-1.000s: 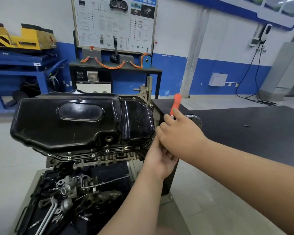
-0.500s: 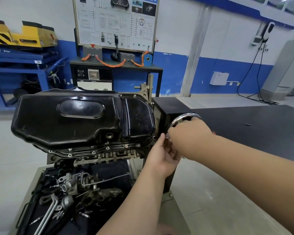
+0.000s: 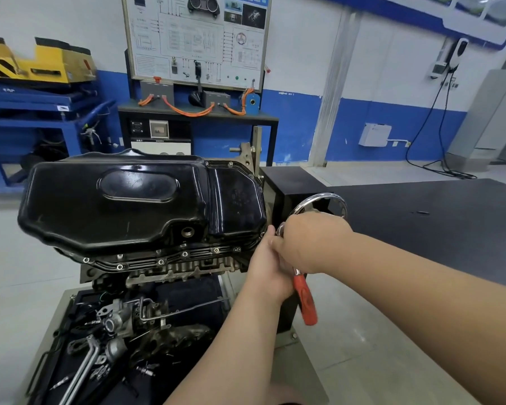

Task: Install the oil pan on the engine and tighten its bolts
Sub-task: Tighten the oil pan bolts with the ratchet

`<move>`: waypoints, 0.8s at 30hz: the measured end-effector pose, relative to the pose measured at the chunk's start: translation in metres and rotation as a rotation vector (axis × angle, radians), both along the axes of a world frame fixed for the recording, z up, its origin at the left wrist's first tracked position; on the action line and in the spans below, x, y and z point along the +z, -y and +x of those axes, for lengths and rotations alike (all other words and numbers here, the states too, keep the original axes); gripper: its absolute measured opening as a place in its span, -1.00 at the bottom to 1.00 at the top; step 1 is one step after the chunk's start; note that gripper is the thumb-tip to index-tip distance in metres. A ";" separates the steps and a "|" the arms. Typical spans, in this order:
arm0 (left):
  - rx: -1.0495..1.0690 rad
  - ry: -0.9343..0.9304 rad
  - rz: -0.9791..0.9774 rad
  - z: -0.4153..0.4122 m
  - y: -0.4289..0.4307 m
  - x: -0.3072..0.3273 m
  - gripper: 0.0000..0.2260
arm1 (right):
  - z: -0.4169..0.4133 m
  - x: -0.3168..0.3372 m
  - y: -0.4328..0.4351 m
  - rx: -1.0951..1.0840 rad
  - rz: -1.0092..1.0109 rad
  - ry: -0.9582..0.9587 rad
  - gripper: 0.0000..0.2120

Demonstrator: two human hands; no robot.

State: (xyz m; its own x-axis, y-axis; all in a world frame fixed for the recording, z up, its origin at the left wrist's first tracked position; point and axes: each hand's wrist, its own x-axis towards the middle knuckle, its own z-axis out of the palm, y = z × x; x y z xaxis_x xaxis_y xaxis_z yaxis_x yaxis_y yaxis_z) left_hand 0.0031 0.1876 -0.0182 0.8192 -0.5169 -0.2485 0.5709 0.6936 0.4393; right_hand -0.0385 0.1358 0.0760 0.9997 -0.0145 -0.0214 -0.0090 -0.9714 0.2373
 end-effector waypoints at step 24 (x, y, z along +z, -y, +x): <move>0.052 0.040 0.037 -0.001 0.007 -0.002 -0.65 | -0.002 0.006 0.006 0.255 -0.388 0.056 -0.87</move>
